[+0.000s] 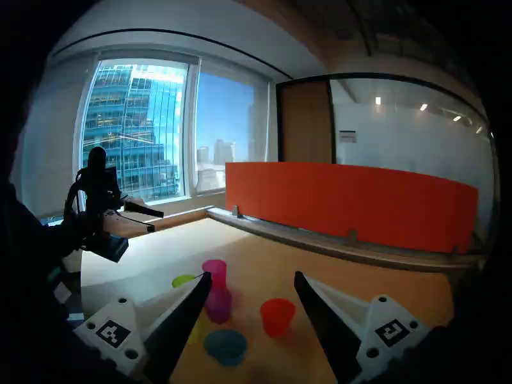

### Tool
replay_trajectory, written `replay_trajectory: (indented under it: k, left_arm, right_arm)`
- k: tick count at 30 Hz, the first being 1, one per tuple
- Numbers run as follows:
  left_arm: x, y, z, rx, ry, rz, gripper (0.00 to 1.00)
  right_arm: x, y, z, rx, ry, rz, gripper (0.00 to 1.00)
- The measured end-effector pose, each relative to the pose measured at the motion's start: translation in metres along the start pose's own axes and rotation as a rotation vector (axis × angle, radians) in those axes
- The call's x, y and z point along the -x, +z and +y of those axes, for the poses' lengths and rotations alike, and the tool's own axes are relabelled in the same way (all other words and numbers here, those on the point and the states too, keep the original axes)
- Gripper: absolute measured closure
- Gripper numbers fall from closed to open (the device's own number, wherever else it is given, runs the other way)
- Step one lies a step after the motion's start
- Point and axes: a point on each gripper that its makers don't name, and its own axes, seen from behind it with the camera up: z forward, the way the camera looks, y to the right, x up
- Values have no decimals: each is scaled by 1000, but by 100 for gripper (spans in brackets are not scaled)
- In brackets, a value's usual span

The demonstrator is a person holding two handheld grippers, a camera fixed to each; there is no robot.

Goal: Pour water

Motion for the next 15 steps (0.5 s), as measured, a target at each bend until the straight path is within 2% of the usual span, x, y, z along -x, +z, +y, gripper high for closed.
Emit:
replay_trajectory:
  k: [15]
  left_arm:
    - [46, 18, 13, 82, 8, -100, 2]
  right_arm:
    - [55, 14, -2, -28, -14, -112, 0]
